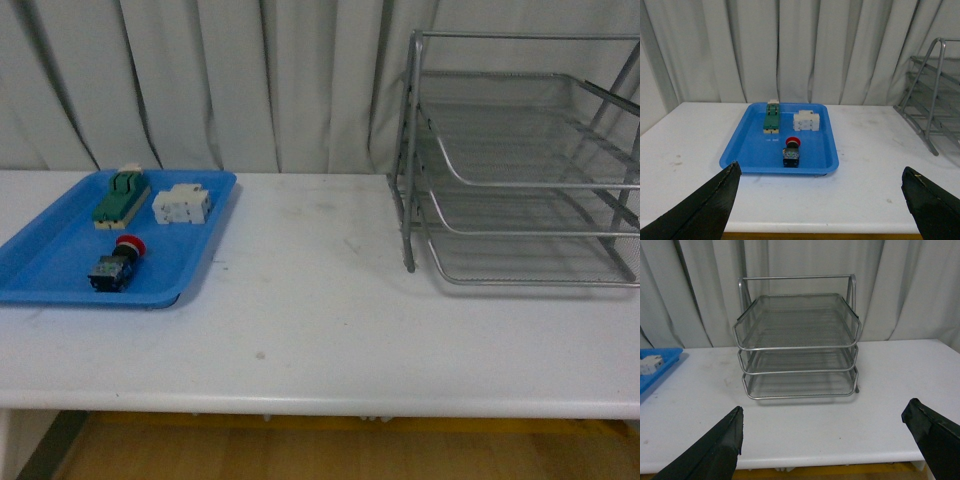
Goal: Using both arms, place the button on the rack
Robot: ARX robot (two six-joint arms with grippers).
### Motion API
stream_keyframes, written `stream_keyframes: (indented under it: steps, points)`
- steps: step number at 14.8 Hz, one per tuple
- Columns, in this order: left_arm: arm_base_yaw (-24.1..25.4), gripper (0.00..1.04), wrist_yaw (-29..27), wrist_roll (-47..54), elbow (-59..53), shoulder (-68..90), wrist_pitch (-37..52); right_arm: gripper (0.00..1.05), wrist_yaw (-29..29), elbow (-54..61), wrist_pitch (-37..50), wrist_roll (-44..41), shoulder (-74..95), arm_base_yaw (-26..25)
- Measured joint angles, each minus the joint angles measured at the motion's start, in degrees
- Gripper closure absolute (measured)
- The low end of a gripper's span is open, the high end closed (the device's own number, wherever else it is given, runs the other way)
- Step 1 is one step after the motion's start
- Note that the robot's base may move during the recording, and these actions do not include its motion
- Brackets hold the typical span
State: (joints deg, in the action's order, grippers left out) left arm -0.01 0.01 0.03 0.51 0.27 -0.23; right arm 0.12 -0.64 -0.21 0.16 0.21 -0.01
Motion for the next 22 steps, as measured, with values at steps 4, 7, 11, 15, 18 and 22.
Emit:
stream_keyframes:
  steps: [4, 7, 11, 15, 18, 22]
  points:
    - [0.00, 0.07, 0.00, 0.00, 0.00, 0.00, 0.02, 0.06, 0.00, 0.00, 0.00, 0.00, 0.00, 0.00]
    - [0.00, 0.07, 0.00, 0.00, 0.00, 0.00, 0.00, 0.06, 0.00, 0.00, 0.00, 0.00, 0.00, 0.00]
    - [0.00, 0.07, 0.00, 0.00, 0.00, 0.00, 0.00, 0.06, 0.02, 0.00, 0.00, 0.00, 0.00, 0.00]
    - [0.00, 0.07, 0.00, 0.00, 0.00, 0.00, 0.00, 0.06, 0.02, 0.00, 0.00, 0.00, 0.00, 0.00]
    - [0.00, 0.07, 0.00, 0.02, 0.00, 0.00, 0.00, 0.06, 2.32, -0.74, -3.23, -1.22, 0.85, 0.79]
    - [0.00, 0.07, -0.02, 0.00, 0.00, 0.00, 0.00, 0.06, 9.66, -5.44, 6.97, -0.81, 29.97, 1.44]
